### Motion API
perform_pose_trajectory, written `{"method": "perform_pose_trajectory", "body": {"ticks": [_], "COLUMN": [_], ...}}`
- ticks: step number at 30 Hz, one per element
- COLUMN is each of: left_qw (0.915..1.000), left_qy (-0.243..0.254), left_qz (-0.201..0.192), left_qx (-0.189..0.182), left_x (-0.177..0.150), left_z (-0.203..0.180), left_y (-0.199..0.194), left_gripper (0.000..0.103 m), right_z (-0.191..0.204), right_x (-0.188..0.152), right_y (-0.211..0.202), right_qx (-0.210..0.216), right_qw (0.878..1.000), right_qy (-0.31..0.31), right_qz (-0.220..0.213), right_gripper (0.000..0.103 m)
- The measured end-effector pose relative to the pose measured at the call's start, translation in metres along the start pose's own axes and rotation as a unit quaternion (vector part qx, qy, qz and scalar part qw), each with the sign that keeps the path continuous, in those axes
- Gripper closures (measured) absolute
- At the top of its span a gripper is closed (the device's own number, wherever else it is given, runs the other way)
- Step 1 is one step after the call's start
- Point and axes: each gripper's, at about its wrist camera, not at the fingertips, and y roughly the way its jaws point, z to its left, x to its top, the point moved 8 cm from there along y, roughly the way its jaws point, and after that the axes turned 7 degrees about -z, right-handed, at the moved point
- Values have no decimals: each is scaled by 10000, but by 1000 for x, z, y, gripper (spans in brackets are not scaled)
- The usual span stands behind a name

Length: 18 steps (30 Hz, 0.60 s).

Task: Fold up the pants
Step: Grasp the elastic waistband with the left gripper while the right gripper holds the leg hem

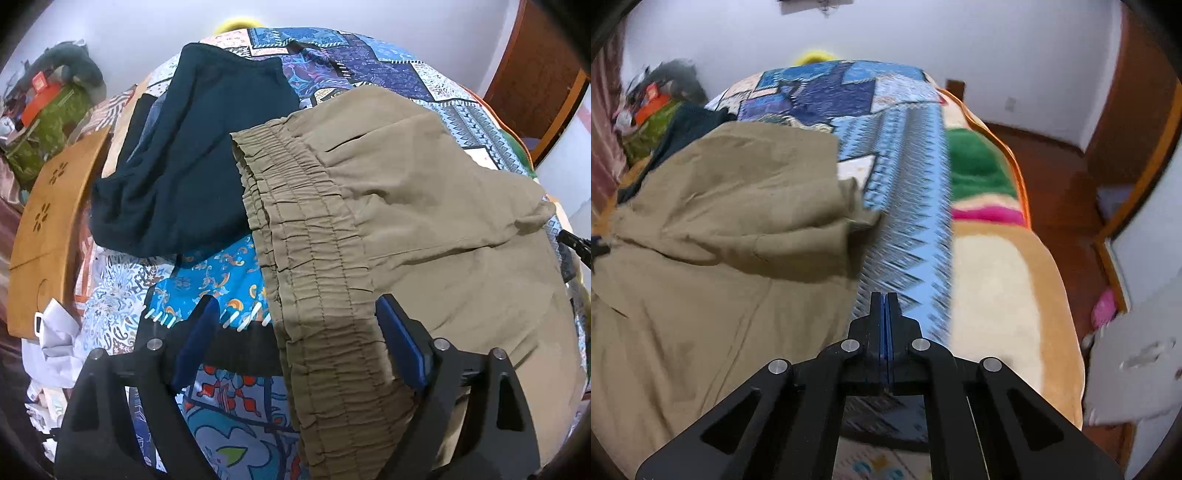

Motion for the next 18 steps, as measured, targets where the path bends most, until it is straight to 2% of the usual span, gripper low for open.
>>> {"method": "perform_pose_trajectory", "body": {"ticks": [4, 7, 10, 15, 18], "left_qw": [10000, 9991, 9983, 9993, 9997], "left_qy": [43, 318, 430, 238, 205], "left_qz": [15, -132, -276, -235, -92], "left_qx": [-38, 236, 289, 170, 102], "left_x": [7, 18, 33, 53, 60], "left_z": [-1, 1, 4, 12, 9], "left_y": [-9, -20, -30, -23, -7], "left_gripper": [16, 16, 16, 16, 16], "right_z": [2, 10, 17, 33, 40], "right_x": [10, 25, 33, 48, 54], "right_y": [-19, -26, -28, -20, -7], "right_qx": [125, 254, 398, 585, 634], "right_qw": [9996, 9987, 9976, 9959, 9957], "right_qy": [-91, -203, -228, -216, -306], "right_qz": [-252, -402, -514, -652, -609], "right_gripper": [102, 101, 96, 68, 59]}}
